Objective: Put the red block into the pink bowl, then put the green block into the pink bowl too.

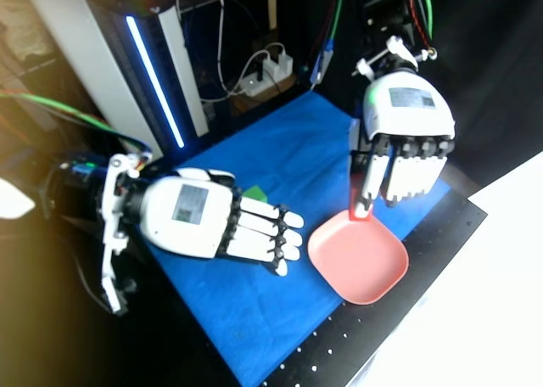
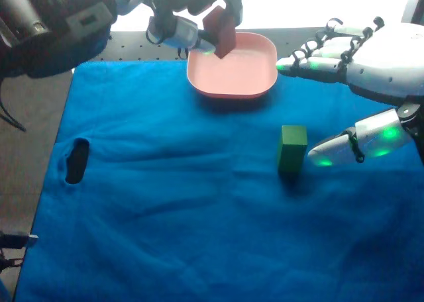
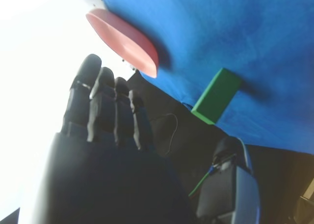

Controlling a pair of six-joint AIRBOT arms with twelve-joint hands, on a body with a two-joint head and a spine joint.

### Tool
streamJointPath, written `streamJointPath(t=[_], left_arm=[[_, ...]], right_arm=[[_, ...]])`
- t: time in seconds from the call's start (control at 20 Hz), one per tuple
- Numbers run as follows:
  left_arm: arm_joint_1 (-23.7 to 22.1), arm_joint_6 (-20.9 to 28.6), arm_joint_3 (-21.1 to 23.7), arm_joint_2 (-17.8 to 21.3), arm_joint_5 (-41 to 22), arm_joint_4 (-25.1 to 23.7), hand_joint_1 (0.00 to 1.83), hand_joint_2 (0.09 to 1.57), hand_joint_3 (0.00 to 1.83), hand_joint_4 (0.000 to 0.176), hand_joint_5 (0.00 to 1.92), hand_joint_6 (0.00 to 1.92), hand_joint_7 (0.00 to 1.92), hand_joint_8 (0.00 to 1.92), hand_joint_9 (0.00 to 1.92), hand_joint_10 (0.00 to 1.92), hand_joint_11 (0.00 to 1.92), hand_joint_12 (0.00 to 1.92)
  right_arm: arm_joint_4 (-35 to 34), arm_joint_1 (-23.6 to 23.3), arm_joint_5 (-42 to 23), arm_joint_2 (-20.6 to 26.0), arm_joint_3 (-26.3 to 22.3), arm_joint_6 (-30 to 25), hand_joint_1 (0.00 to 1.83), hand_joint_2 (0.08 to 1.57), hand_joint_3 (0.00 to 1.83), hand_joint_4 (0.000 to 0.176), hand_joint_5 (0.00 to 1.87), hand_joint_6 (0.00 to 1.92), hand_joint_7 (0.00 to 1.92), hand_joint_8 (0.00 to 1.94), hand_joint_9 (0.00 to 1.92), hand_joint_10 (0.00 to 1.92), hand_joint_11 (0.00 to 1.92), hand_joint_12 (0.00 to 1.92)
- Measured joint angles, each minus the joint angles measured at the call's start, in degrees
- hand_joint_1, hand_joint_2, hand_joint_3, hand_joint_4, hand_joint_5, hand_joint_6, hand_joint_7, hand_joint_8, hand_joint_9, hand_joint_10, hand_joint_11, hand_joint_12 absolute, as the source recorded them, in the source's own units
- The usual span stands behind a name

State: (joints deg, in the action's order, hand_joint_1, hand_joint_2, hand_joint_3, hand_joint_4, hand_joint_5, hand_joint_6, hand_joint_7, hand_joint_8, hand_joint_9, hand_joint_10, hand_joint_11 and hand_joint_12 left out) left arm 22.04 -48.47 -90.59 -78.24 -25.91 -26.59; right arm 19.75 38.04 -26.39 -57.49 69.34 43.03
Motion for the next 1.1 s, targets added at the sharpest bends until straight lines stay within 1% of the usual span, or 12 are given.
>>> streamJointPath(t=[0.05, 0.2, 0.3, 0.35, 0.4, 0.45, 0.5, 0.65, 0.85, 0.9, 1.05, 1.1], left_arm=[[0.3, -0.1, -0.1, -0.4, 0.2, 0.1, 1.12, 1.02, 0.0, 0.06, 1.2, 0.61, 1.02, 1.68, 1.08, 1.92, 1.13, 1.92], [0.5, 0.0, -0.7, -0.9, 0.3, 0.2, 1.12, 1.03, 0.0, 0.036, 1.17, 0.66, 0.99, 1.57, 0.98, 1.92, 1.01, 1.92], [0.9, 0.0, -1.0, -0.9, 0.0, 0.9, 1.12, 1.03, 0.0, 0.027, 1.18, 0.66, 0.96, 1.56, 0.93, 1.92, 0.96, 1.92], [1.2, -0.1, -1.1, -0.9, 0.0, 0.9, 1.12, 1.02, 0.0, 0.059, 1.18, 0.65, 0.94, 1.63, 0.94, 1.92, 0.98, 1.92], [1.5, 0.0, -1.1, -0.9, 0.5, 0.8, 1.12, 1.02, 0.0, 0.042, 1.2, 0.62, 0.9, 1.76, 0.96, 1.92, 1.02, 1.92], [1.8, -0.1, -1.2, -0.9, 0.7, 0.9, 1.13, 1.03, 0.0, 0.0, 1.17, 0.66, 0.9, 1.51, 0.98, 1.85, 1.02, 1.92], [1.8, 0.0, -1.3, -0.9, 0.8, 0.9, 1.13, 1.03, 0.0, 0.0, 1.17, 0.66, 0.9, 1.51, 0.98, 1.85, 1.02, 1.92], [1.9, -0.1, -1.8, -1.4, 0.9, 1.1, 1.27, 1.07, 0.0, 0.0, 1.1, 0.57, 1.06, 1.09, 0.93, 1.42, 0.76, 1.85], [2.5, -0.1, -1.8, -1.7, 0.8, 0.9, 1.27, 1.08, 0.0, 0.0, 0.91, 0.95, 1.19, 0.77, 1.01, 0.59, 0.46, 1.44], [2.4, -0.1, -1.9, -1.7, 0.7, 1.0, 1.36, 1.05, 0.0, 0.0, 0.84, 0.16, 1.09, 0.82, 1.04, 0.57, 0.6, 1.5], [2.5, -0.1, -1.9, -1.7, 0.8, 0.9, 1.35, 1.07, 0.0, 0.012, 0.8, 0.01, 1.03, 0.92, 0.93, 0.79, 0.61, 1.62], [2.5, -0.1, -1.9, -1.7, 0.7, 1.1, 1.07, 1.02, 0.0, 0.026, 0.78, 0.0, 0.98, 0.2, 0.84, 0.89, 0.5, 1.67]], right_arm=[[0.0, 0.0, 0.1, 0.0, 0.0, 0.0, 0.2, 0.88, 0.0, 0.006, 0.1, 0.0, 0.23, 0.01, 0.2, 0.0, 0.0, 0.75], [0.0, 0.0, 0.1, 0.0, 0.0, 0.0, 0.16, 0.87, 0.0, 0.006, 0.1, 0.0, 0.19, 0.0, 0.21, 0.0, 0.0, 0.92], [0.0, 0.0, 0.1, -0.1, 0.0, 0.0, 0.14, 0.88, 0.0, 0.022, 0.09, 0.0, 0.19, 0.0, 0.21, 0.0, 0.0, 0.93], [0.0, 0.0, 0.1, -0.1, 0.0, 0.0, 0.14, 0.88, 0.01, 0.013, 0.09, 0.0, 0.22, 0.01, 0.24, 0.01, 0.0, 0.93], [0.0, 0.0, 0.1, -0.1, 0.0, 0.0, 0.13, 0.88, 0.0, 0.018, 0.09, 0.0, 0.22, 0.01, 0.23, 0.01, 0.0, 0.87], [0.0, 0.0, 0.1, -0.2, 0.0, 0.0, 0.14, 0.87, 0.0, 0.022, 0.09, 0.0, 0.21, 0.0, 0.21, 0.0, 0.0, 0.82], [0.0, 0.0, 0.1, -0.2, 0.0, 0.0, 0.14, 0.87, 0.0, 0.022, 0.09, 0.0, 0.21, 0.0, 0.21, 0.0, 0.0, 0.82], [0.0, 0.0, 0.1, -0.2, 0.0, 0.0, 0.16, 0.88, 0.0, 0.015, 0.08, 0.0, 0.2, 0.0, 0.2, 0.0, 0.0, 0.79], [0.0, 0.0, 0.1, -0.2, 0.0, 0.0, 0.14, 0.88, 0.0, 0.022, 0.1, 0.0, 0.23, 0.0, 0.22, 0.0, 0.0, 0.82], [0.0, 0.0, 0.1, -0.3, 0.1, 0.0, 0.15, 0.89, 0.0, 0.0, 0.12, 0.0, 0.24, 0.0, 0.25, 0.01, 0.0, 0.91], [0.0, 0.0, 0.1, -0.5, 0.1, 0.0, 0.16, 0.89, 0.0, 0.005, 0.1, 0.0, 0.23, 0.0, 0.22, 0.01, 0.0, 0.79], [0.2, 0.0, 0.1, -0.5, 0.1, 0.0, 0.16, 0.9, 0.0, 0.0, 0.11, 0.0, 0.24, 0.0, 0.24, 0.01, 0.0, 0.86]])
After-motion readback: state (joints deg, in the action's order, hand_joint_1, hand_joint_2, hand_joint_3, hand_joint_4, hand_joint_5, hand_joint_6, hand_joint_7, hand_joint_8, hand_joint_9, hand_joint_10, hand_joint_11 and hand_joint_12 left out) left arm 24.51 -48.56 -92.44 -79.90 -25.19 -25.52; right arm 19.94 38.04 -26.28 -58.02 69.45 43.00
